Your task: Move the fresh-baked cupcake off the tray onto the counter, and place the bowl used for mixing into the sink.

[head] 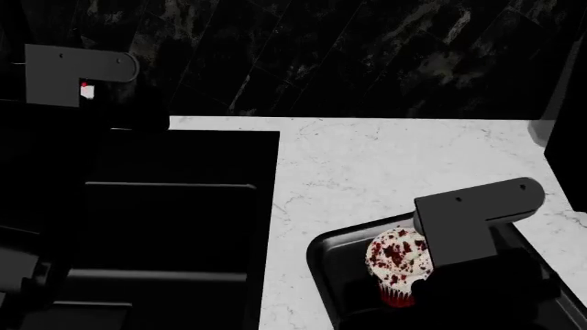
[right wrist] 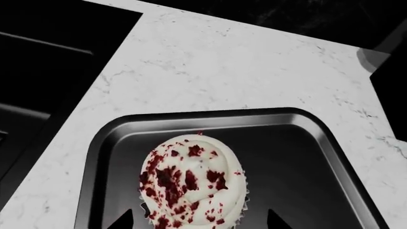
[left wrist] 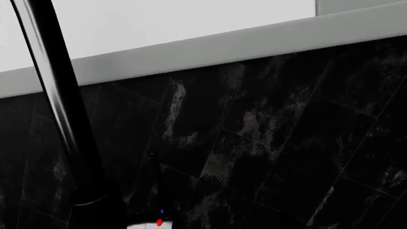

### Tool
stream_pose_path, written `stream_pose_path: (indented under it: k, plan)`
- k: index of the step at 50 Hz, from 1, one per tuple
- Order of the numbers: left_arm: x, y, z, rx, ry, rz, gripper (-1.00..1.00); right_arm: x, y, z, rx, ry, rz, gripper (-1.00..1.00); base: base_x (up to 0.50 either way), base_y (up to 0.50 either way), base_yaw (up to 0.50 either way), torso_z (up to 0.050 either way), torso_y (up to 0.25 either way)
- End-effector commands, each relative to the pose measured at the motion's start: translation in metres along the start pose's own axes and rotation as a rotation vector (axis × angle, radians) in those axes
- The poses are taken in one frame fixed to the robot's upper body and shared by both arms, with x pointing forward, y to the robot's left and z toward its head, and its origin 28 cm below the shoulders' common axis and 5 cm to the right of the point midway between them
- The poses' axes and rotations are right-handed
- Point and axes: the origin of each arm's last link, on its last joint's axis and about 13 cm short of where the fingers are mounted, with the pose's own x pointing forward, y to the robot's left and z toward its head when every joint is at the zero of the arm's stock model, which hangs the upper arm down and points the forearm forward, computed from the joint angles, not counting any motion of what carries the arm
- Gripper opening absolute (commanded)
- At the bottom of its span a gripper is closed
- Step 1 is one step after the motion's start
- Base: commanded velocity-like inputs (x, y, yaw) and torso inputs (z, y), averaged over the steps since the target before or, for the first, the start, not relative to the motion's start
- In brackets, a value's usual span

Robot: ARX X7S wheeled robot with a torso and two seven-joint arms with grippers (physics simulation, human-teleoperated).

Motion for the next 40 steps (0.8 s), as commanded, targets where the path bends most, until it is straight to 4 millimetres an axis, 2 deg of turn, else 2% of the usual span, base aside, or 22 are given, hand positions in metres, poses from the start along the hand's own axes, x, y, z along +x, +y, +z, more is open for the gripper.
stream_pose_path:
  k: [1,20,40]
  plan:
    - [0.000,0.001,0.000,-0.015,0.001,-0.007,1.00,0.003,-0.001,0.004,-0.009,0.004,0.005,1.00,0.00,0.00,0.00,0.000,0.000]
    - [0.000,0.002,-0.003,-0.018,0.006,-0.002,1.00,0.018,-0.004,0.001,-0.004,0.030,0.015,1.00,0.00,0.00,0.00,0.000,0.000]
    - [-0.001,0.005,-0.005,-0.020,0.007,0.009,1.00,0.025,-0.001,0.001,-0.007,0.033,0.046,1.00,0.00,0.00,0.00,0.000,0.000]
